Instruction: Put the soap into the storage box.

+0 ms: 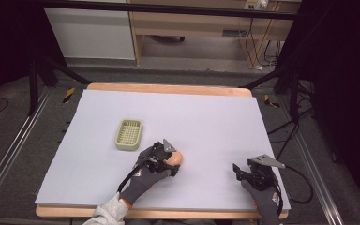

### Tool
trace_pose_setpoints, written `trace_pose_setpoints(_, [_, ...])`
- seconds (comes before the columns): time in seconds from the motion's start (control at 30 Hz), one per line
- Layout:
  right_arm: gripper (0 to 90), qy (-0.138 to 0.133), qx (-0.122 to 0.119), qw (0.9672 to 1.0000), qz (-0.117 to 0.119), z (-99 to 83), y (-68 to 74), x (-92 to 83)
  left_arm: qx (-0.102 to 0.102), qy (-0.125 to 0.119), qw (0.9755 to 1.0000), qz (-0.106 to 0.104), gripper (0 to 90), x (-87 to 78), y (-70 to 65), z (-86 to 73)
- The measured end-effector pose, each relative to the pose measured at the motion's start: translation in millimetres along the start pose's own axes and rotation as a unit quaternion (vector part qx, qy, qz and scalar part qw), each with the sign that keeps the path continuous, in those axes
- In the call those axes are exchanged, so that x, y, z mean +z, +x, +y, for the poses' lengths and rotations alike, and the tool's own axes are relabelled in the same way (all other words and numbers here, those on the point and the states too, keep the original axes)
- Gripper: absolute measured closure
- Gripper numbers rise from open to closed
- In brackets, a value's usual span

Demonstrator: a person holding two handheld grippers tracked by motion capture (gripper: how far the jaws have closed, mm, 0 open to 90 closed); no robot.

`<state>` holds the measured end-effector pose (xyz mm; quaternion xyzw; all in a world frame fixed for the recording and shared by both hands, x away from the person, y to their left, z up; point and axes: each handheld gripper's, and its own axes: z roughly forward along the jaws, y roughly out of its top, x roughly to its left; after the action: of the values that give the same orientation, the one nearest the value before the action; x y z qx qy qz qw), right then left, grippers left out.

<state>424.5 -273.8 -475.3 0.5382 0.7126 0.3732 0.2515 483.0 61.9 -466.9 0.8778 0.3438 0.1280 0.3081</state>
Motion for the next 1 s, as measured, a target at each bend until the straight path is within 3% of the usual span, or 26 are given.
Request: trace_pose_setpoints(1.0, [33.8,-0.002,-0.002,1.0,-0.001,-1.1,0.3,-1.4,-0.005,-0.028,0.9996,0.001,31.1,-34.6,7.1,-0.2])
